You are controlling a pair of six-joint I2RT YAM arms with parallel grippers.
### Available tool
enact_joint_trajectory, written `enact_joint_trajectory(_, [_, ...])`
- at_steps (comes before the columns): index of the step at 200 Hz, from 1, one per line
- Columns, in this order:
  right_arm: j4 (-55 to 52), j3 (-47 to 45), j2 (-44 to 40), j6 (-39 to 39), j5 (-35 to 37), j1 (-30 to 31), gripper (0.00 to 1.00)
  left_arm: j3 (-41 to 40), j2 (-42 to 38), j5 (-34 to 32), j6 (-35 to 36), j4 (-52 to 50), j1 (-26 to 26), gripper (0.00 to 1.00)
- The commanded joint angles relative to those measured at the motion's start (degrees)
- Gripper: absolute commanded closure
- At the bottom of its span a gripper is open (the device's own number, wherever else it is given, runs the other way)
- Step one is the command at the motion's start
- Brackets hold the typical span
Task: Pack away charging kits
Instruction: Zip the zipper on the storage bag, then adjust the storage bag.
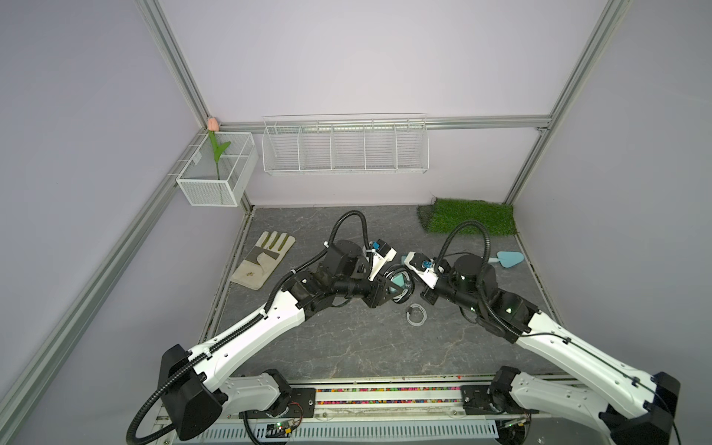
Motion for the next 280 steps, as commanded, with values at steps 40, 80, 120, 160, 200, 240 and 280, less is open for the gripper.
enact_joint_trajectory(40, [16.1, -3.5, -5.6, 16.1, -1.9, 0.3, 0.94, 1.6, 0.9, 1.8, -4.0, 6.3, -0.2, 0.64])
enact_joint_trajectory(80, [17.2, -3.1, -5.5, 20.8, -1.0, 0.6, 0.94, -0.3, -0.2, 1.3, -5.9, 11.7, -0.1, 0.32])
enact_joint_trajectory(120, [17.6, -3.3, -4.2, 22.4, 1.8, 0.7, 0.94, -2.8, -3.6, -0.5, -7.1, 16.1, -0.1, 0.35])
enact_joint_trajectory(160, [17.2, -3.1, -3.7, 24.3, 4.9, 0.7, 0.94, -7.1, -8.1, -1.8, -8.4, 22.0, 0.1, 0.4])
enact_joint_trajectory(200, [18.7, -3.2, -2.8, 26.0, 4.0, 0.8, 0.94, -7.9, -9.1, -1.1, -9.7, 25.1, 0.1, 0.83])
enact_joint_trajectory(240, [19.7, -3.5, -3.0, 27.3, 3.9, 1.5, 0.94, -8.3, -10.0, -4.3, -10.4, 25.4, 0.1, 0.56])
enact_joint_trajectory(280, [21.6, -4.1, -3.3, 28.8, 6.0, 3.1, 0.94, -10.0, -10.8, -4.9, -12.1, 29.5, 0.1, 0.27])
